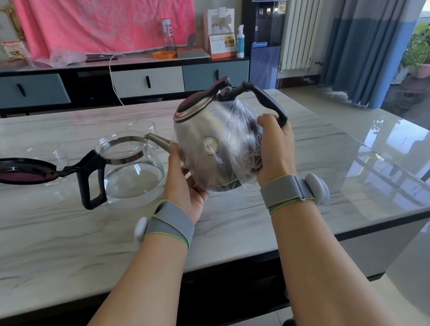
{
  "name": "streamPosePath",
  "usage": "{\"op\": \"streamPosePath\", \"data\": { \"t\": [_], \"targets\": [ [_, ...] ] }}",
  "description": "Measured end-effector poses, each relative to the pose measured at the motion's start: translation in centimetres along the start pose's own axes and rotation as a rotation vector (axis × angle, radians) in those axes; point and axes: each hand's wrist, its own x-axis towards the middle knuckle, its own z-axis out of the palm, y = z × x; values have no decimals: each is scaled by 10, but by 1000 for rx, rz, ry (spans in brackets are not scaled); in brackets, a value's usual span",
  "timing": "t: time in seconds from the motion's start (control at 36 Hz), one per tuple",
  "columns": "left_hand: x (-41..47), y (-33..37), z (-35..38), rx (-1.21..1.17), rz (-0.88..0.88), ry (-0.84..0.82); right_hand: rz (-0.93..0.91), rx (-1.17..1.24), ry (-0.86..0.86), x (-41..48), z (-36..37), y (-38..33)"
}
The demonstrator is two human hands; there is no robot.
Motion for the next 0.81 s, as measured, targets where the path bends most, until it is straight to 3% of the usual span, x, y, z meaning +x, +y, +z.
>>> {"op": "streamPosePath", "data": {
  "t": [0.81],
  "targets": [
    [3, 0, -1, 6, 19, -7, 31, 43, 49, 23, -3, 14]
  ]
}}
